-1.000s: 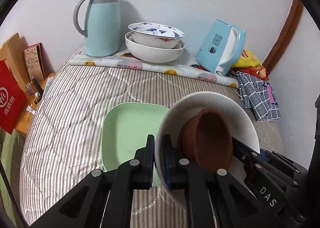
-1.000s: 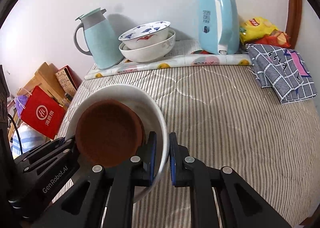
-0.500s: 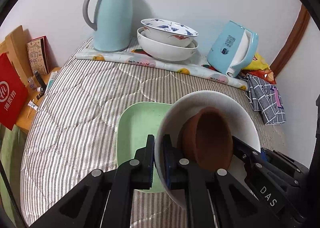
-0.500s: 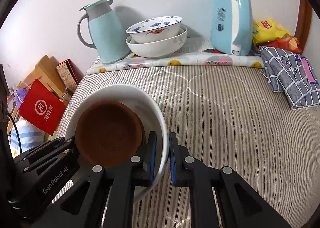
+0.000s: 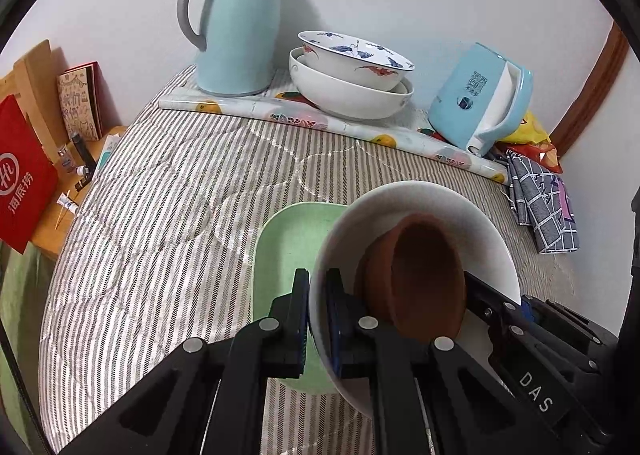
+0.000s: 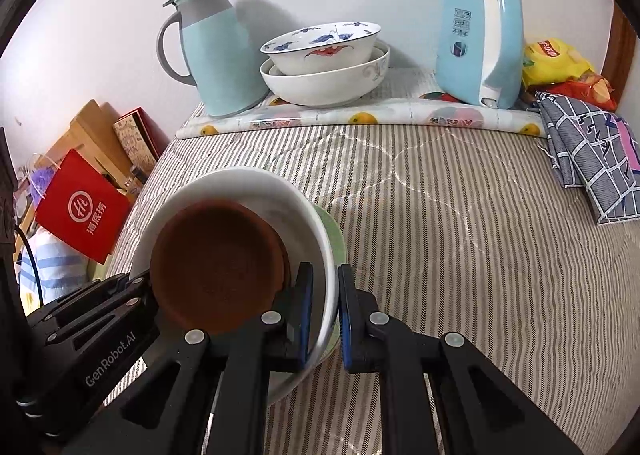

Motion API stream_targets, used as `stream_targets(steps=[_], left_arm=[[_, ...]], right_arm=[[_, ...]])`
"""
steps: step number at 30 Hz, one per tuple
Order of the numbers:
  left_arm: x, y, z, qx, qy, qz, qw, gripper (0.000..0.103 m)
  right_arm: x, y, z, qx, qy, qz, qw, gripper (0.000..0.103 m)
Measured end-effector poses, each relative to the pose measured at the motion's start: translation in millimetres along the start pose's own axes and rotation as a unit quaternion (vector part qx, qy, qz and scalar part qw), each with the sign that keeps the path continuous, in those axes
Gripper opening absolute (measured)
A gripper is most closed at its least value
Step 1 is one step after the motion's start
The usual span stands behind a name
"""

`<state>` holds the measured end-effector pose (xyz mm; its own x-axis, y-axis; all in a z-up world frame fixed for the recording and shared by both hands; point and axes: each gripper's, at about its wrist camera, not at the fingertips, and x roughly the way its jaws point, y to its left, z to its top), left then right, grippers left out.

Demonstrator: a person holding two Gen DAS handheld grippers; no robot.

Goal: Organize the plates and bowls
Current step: 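Carry the white bowl with both tools over the green plate stack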

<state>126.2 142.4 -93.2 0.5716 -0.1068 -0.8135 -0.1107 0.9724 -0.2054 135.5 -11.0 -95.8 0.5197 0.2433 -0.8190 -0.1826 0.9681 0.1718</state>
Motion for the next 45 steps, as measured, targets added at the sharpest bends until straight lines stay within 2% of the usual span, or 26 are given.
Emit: stream_targets(steps=[27, 45], left_arm=[[44, 17, 6, -0.008, 0.03, 0.013, 0.9994, 0.009], [42, 21, 1, -0.001, 0.029, 0.024, 0.9993, 0.01]], right_arm=[[51, 2, 5, -0.004, 0.036, 0.006, 0.999, 0.012], [57, 5, 0, -0.01, 0.042, 0.02, 0.999, 0.012]])
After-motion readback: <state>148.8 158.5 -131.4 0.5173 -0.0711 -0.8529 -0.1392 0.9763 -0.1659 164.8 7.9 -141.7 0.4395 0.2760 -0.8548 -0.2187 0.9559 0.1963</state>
